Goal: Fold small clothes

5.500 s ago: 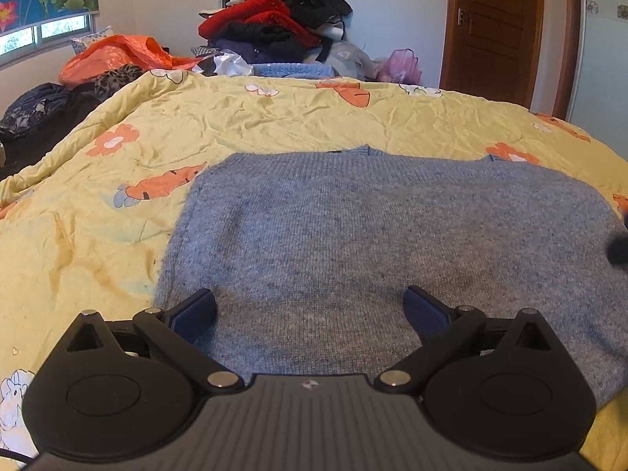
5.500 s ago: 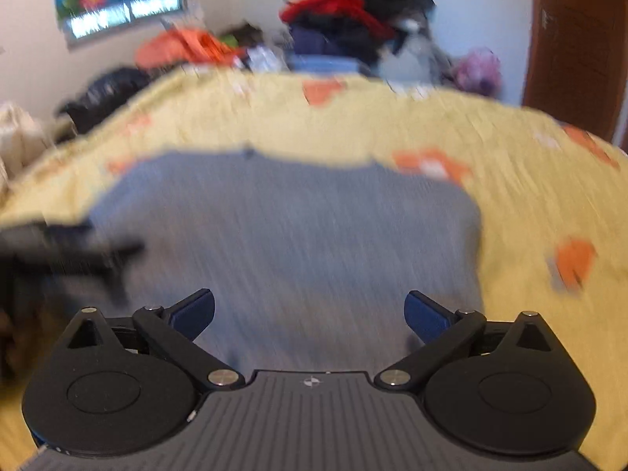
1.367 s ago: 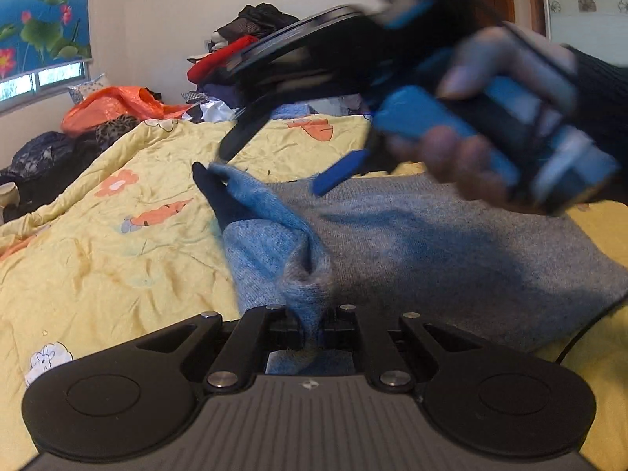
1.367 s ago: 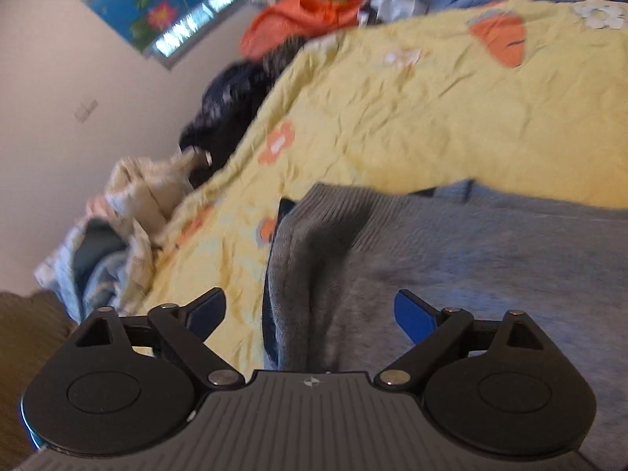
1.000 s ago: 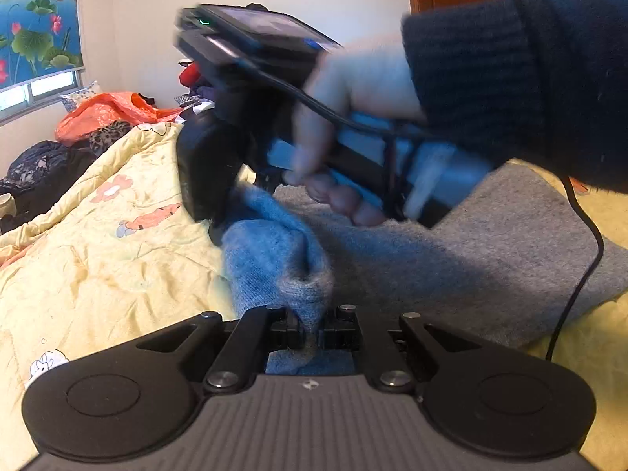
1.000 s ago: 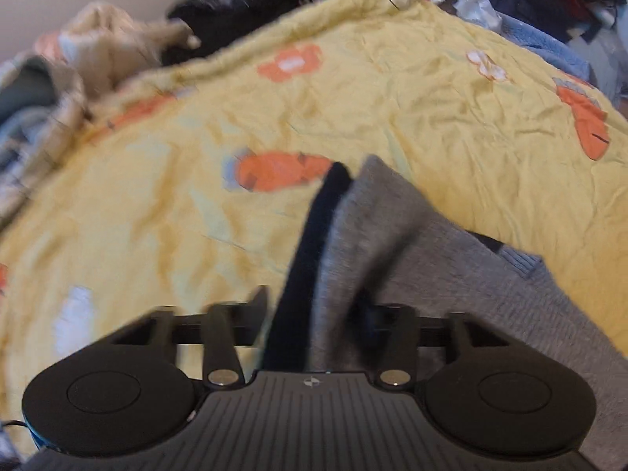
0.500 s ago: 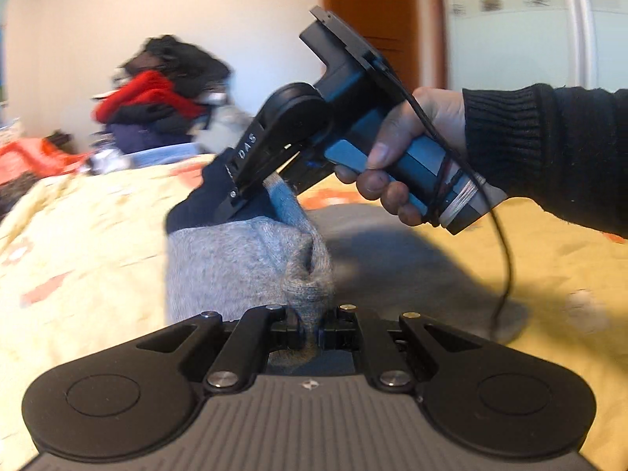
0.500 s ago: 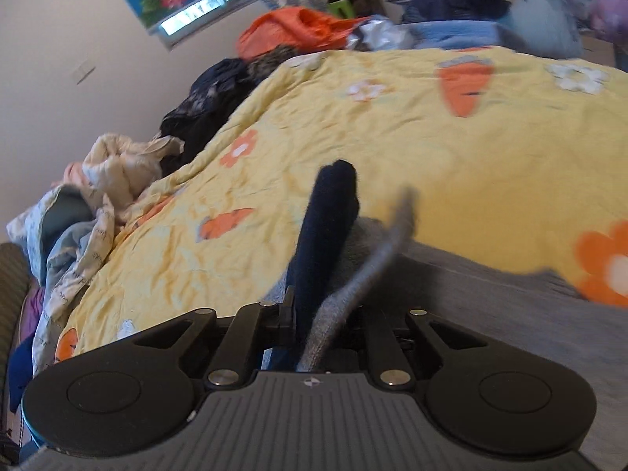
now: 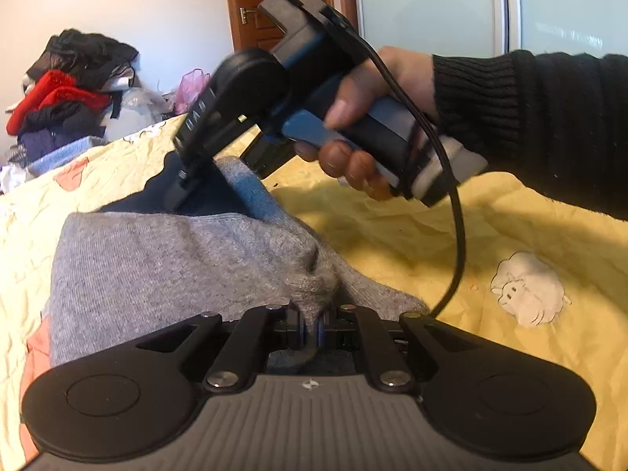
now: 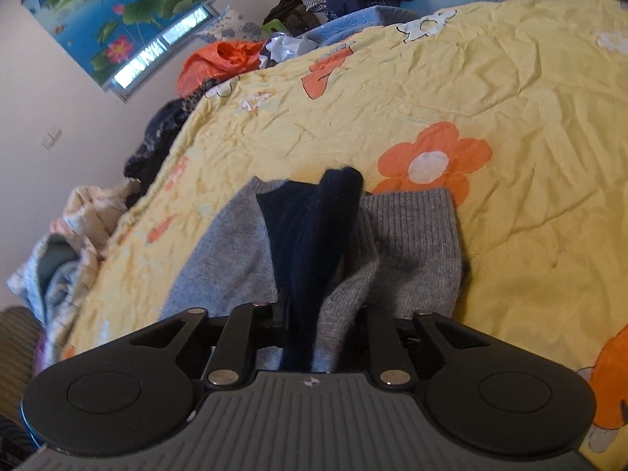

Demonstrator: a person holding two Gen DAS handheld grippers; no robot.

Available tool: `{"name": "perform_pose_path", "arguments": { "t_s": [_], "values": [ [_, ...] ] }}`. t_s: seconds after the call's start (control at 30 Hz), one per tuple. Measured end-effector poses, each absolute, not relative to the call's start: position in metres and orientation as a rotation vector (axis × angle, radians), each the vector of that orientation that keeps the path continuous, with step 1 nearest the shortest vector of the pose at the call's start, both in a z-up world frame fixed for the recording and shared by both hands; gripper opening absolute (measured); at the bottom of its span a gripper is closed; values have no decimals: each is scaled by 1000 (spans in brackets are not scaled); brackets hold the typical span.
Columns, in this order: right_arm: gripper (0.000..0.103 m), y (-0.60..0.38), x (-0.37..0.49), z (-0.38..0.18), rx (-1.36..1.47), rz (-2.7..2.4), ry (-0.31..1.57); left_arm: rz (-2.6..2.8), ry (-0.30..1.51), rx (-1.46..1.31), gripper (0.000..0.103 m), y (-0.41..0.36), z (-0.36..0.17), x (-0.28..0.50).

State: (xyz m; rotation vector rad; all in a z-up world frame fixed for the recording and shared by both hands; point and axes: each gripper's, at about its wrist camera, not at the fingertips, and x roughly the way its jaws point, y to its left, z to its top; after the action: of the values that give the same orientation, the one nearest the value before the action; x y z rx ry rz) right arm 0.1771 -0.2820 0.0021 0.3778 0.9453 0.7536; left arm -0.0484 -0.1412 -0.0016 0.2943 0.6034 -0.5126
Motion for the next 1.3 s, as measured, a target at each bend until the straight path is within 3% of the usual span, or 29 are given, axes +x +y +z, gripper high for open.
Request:
{"name": "perform_pose_path", "arguments": {
  "t_s": [0.1, 0.17, 0.2, 0.23, 0.47, 0.57, 0.6, 0.67, 0.73, 0.77, 0.8, 0.83, 0.9, 1.0, 1.1, 1.2, 1.23, 1.27, 1.3],
  "values": [
    [42, -284, 185, 3, 415, 754, 915, -507, 595, 338, 6, -149, -5, -50],
    [44, -285, 193, 1, 455, 750, 911, -508, 587, 368, 6, -157, -9, -50],
    [40, -285, 196, 0, 459, 736, 907, -507, 586, 376, 6, -162, -10, -51],
    [20, -284, 198, -2, 446, 717, 912, -507, 584, 374, 6, -166, -9, -49],
    [19, -300, 187, 16, 404, 736, 823, -556, 598, 312, 6, -171, 3, -52],
    [21, -313, 192, -4, 421, 678, 880, -558, 627, 304, 5, -168, -6, -46],
    [23, -316, 192, -12, 443, 670, 895, -569, 626, 299, 6, -166, -4, -45],
    [42, -328, 188, -17, 537, 666, 876, -631, 624, 243, 8, -151, 8, -42],
    [82, -342, 180, -10, 621, 656, 834, -696, 601, 144, 11, -125, 27, -41],
    [90, -349, 172, -5, 649, 646, 781, -721, 587, 91, 15, -108, 37, -41],
    [95, -357, 166, 0, 666, 635, 730, -733, 581, 42, 28, -90, 45, -39],
    [92, -363, 162, 3, 674, 627, 710, -729, 579, -8, 56, -73, 52, -35],
    [85, -370, 161, -1, 682, 606, 747, -658, 561, -116, 93, -36, 58, -16],
    [78, -362, 166, -17, 633, 575, 850, -468, 630, -344, 93, 15, 45, 39],
    [78, -350, 168, -30, 670, 602, 870, -377, 790, -614, 92, 50, 9, 93],
    [78, -337, 177, -32, 704, 615, 892, -358, 866, -687, 90, 55, -16, 130],
    [78, -333, 180, -32, 703, 618, 895, -382, 865, -697, 84, 54, -17, 136],
    [78, -329, 182, -33, 702, 622, 898, -412, 891, -716, 69, 51, -21, 140],
    [78, -325, 182, -33, 696, 627, 896, -408, 931, -721, 39, 46, -26, 138]
  ]
}}
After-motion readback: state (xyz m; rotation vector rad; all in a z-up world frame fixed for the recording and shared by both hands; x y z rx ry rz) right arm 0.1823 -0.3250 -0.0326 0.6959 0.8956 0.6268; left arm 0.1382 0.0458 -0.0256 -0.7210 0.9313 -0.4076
